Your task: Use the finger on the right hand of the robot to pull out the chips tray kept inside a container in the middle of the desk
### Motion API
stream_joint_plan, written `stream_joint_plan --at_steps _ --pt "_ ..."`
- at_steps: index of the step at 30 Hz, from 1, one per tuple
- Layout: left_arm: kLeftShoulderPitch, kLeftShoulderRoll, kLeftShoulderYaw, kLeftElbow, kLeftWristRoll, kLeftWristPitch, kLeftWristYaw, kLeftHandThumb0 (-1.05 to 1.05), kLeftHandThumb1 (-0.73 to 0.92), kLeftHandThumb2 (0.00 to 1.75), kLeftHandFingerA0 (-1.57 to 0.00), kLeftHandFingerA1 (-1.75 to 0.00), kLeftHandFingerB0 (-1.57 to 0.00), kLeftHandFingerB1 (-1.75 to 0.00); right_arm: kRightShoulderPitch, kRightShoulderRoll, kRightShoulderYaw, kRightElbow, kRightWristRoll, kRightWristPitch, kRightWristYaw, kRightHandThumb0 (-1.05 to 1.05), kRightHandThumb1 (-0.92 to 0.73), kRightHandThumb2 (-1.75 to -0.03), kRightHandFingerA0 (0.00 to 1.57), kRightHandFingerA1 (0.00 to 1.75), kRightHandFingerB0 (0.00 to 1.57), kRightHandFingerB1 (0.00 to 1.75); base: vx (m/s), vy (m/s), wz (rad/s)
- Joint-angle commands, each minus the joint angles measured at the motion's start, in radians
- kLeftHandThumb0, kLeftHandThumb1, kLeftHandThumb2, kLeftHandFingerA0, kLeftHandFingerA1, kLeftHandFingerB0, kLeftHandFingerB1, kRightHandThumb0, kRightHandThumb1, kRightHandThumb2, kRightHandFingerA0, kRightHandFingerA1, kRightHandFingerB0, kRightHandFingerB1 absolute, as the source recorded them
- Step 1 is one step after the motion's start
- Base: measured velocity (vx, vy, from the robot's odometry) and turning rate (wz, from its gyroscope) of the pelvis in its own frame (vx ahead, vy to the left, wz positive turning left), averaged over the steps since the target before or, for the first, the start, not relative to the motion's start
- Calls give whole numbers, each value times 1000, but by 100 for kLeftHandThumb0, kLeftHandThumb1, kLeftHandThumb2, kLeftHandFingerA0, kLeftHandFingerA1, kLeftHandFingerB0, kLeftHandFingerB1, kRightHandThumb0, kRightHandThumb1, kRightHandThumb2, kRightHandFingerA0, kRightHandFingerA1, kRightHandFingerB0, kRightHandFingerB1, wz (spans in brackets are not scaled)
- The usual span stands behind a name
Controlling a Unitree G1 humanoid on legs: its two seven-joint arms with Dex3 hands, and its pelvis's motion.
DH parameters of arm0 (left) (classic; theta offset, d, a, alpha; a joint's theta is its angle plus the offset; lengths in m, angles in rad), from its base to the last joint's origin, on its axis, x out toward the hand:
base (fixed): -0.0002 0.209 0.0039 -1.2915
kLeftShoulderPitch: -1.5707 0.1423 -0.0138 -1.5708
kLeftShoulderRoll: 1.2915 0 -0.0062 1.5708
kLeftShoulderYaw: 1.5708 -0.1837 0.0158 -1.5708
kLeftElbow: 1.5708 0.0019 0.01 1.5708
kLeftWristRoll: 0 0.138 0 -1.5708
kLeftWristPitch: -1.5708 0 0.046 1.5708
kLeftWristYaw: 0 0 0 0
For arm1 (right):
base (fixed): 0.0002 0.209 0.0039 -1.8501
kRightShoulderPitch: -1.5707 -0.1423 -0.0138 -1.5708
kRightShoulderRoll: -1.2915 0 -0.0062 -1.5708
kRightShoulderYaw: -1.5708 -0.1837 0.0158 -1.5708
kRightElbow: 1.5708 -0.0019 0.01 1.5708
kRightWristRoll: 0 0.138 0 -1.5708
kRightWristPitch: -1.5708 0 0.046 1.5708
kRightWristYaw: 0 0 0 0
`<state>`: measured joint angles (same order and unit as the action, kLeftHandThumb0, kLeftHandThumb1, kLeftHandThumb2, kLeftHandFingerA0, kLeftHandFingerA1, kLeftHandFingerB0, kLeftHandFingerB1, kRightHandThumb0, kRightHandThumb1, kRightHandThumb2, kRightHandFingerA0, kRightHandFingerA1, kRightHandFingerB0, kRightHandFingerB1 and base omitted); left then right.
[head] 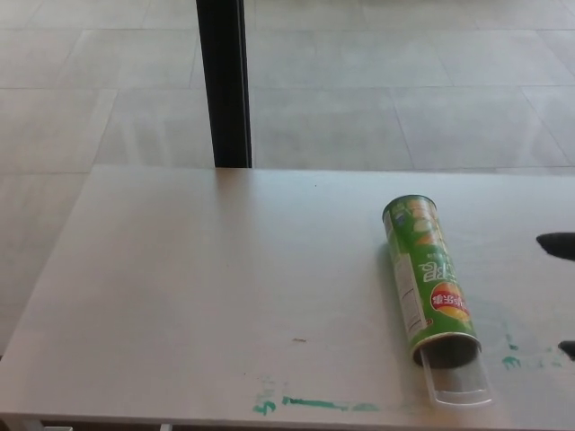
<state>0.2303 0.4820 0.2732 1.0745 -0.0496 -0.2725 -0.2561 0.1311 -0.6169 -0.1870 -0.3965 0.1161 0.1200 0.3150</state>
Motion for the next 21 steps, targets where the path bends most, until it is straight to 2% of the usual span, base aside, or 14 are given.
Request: stream_joint_plan --at_steps 1,9,11,12,18,21 --pt "5 23 -3 -2 3 -19 5 -44 74 62 -50 -51 -50 -41 21 -39 47 35 -65 -39 71 -13 -59 -57 81 113 31 36 0 0 0" --pt "16 27 -5 -21 4 -26 5 -44 74 62 -49 -54 -49 -42 4 -47 97 82 -138 -80 77 -13 -60 -58 77 116 33 37 0 0 0" --pt "18 27 -6 -19 5 -26 8 -44 74 62 -50 -53 -49 -42 -3 -41 107 107 -150 -105 74 -10 -59 -58 76 127 33 38 0 0 0" --pt "14 26 -5 -14 3 -23 8 -44 73 62 -50 -54 -49 -42 -8 -42 114 116 -159 -113 76 -8 -59 -58 73 138 34 38 0 0 0" --pt "4 28 -9 -1 4 -20 10 -43 74 62 -50 -52 -48 -42 -36 -43 157 160 -200 -167 88 -7 -59 -58 74 135 34 39 0 0 0" --pt "0 25 -10 0 4 -13 17 -43 73 62 -50 -53 -49 -42 -51 -51 197 201 -235 -230 101 -8 -59 -58 75 131 35 38 0 0 0"
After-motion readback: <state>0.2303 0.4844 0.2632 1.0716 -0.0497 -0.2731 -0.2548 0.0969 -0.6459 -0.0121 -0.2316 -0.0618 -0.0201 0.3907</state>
